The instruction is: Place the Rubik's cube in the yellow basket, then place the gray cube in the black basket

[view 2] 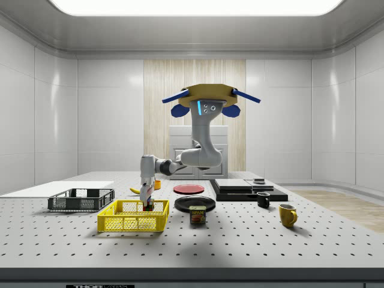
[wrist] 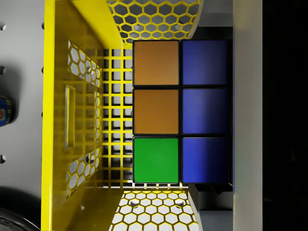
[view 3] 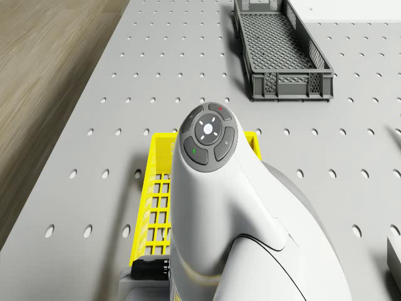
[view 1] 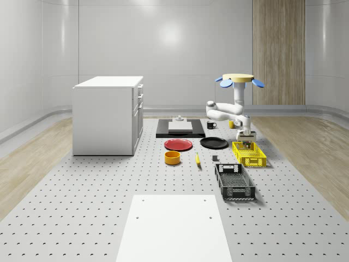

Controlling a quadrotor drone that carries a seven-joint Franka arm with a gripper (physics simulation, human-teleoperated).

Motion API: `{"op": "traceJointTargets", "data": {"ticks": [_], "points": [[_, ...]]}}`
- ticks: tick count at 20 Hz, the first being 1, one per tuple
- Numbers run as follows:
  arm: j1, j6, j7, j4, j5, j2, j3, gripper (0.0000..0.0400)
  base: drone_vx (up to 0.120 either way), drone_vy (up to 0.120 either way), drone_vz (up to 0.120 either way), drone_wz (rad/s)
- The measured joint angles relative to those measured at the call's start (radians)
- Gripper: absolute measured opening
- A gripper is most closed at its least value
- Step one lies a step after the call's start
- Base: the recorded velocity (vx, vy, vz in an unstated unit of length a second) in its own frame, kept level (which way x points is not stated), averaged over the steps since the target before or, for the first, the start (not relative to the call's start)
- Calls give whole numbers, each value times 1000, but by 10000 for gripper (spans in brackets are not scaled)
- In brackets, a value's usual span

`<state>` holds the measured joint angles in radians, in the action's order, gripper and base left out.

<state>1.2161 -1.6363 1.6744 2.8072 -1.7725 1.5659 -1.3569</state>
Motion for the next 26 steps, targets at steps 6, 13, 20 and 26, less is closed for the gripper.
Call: {"op": "traceJointTargets", "data": {"ticks": [6, 13, 20, 26], "points": [[4, -11, 1, -5, -21, 2, 23, 325, 0, 0, 0, 0], [18, -40, 2, -25, -91, 2, 99, 325, 0, 0, 0, 0], [29, -57, 3, -42, -140, -5, 151, 336, 0, 0, 0, 0], [22, -45, 1, -35, -125, -8, 132, 386, 0, 0, 0, 0]]}}
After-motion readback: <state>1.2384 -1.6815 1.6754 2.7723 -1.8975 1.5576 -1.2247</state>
